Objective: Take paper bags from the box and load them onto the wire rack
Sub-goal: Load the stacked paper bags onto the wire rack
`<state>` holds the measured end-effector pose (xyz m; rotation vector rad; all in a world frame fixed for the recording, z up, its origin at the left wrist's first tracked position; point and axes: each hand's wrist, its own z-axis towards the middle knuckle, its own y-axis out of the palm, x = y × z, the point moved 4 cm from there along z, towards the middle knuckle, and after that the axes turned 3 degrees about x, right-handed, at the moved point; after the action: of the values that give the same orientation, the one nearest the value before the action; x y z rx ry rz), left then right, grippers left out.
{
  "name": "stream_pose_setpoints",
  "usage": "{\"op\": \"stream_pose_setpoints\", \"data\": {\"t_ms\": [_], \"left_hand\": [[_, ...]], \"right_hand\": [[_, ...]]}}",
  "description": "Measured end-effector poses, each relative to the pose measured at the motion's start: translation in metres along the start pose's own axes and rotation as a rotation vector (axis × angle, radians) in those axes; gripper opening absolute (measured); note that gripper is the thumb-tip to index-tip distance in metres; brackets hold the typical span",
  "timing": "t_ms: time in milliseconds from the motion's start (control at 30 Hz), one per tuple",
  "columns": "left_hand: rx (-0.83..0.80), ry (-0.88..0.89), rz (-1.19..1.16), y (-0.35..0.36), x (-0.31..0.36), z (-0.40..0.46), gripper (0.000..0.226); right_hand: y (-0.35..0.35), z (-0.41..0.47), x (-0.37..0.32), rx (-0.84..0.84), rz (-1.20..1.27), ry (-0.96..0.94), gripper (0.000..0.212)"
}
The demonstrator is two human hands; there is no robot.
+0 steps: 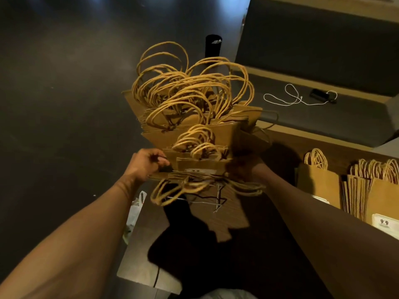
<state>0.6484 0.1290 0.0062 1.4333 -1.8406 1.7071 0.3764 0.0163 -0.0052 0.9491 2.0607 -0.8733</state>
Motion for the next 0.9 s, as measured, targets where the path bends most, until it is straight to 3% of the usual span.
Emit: {"op": "stream_pose_setpoints", "data": {"t_ms": [67, 267, 467, 567, 700, 800, 900], "left_hand": [[-0.015, -0.060, 0.008, 0.001, -0.005, -0.005, 0.015], [-0.250, -0.222, 0.541, 0.009, -0.024, -0.019, 0.026], [-0.285, -0.055, 0.481, 0.044, -0.004, -0.055, 0.013], [-0.251, -0.088, 0.680, 0.055, 0.009, -0.075, 0.028], [-0.203, 0.116, 0.916, 0.094, 0.060, -0.101, 0.030], [-0.206, 0.237, 0.815, 0.136, 0.101, -0.104, 0.033], [-0.231, 0.238, 0.728, 0.183, 0.132, -0.101, 0.035]], "right_hand": [[-0.004, -0.003, 0.001, 0.030, -0.168, 0.002, 0.015], [-0.018, -0.025, 0.004, 0.060, 0.055, 0.010, 0.016], [-0.041, -0.030, 0.024, 0.152, 0.090, 0.124, 0.022], [-0.054, -0.034, 0.036, 0.161, 0.070, 0.161, 0.031], [-0.084, -0.047, 0.059, 0.137, 0.081, 0.165, 0.027], [-0.107, -0.056, 0.077, 0.092, 0.157, 0.165, 0.026], [-0.136, -0.063, 0.101, 0.181, 0.172, 0.164, 0.020]]}}
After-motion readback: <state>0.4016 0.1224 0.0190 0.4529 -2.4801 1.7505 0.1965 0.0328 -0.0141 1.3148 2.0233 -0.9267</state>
